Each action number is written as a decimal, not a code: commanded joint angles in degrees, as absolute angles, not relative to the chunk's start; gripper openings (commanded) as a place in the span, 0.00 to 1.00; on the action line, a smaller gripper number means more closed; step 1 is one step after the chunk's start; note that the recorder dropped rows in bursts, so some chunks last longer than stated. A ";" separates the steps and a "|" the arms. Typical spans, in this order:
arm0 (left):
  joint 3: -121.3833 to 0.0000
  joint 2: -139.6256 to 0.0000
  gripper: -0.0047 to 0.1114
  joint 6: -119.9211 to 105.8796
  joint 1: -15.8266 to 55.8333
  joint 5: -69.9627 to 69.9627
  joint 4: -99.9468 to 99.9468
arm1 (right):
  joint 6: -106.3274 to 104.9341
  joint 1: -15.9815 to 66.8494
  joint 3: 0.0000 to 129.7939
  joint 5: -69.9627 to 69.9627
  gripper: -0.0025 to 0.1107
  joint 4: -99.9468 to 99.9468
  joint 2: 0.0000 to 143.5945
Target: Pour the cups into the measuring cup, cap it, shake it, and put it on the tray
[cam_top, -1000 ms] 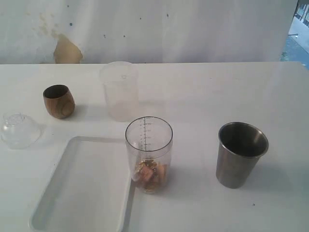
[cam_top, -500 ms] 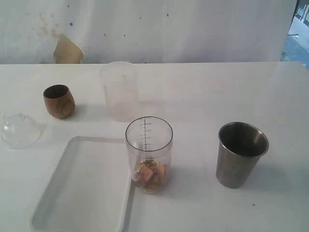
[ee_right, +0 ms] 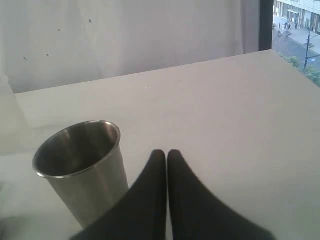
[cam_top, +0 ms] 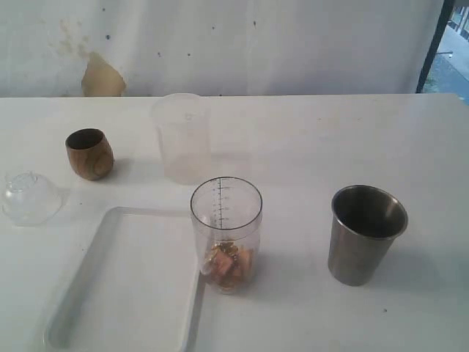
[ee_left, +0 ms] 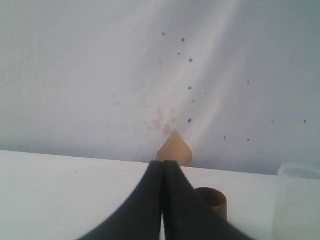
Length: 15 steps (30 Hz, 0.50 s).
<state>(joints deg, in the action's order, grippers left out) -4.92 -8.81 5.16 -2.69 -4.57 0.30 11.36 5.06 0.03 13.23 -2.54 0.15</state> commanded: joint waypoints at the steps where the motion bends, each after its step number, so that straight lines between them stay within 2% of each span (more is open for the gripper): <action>1: -1.37 -4.21 0.04 5.80 -2.86 -3.13 0.71 | 11.28 5.08 0.00 12.72 0.02 -2.81 0.00; 15: 0.00 0.00 0.04 2.46 -2.72 12.64 1.35 | 11.28 5.08 0.00 12.72 0.02 -2.81 0.00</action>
<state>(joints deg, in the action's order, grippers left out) -0.26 -0.29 2.76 -2.83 11.07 0.78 11.36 5.06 0.03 13.23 -2.54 0.15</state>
